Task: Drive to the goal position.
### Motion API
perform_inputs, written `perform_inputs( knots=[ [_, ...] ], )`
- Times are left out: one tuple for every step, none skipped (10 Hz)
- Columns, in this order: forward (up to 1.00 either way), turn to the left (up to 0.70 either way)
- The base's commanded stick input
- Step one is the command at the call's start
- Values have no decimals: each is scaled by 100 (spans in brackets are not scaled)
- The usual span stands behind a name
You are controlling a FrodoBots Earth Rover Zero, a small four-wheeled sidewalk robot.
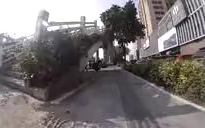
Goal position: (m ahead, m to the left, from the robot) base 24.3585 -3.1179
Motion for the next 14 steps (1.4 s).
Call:
perform_inputs(
  knots=[
    [70, 0],
    [70, 0],
    [70, 0],
    [70, 0],
    [70, 0],
    [70, 0],
    [70, 0],
    [70, 0],
    [70, 0],
    [70, 0],
    [70, 0],
    [70, 0],
    [70, 0],
    [70, 0]
  ],
)
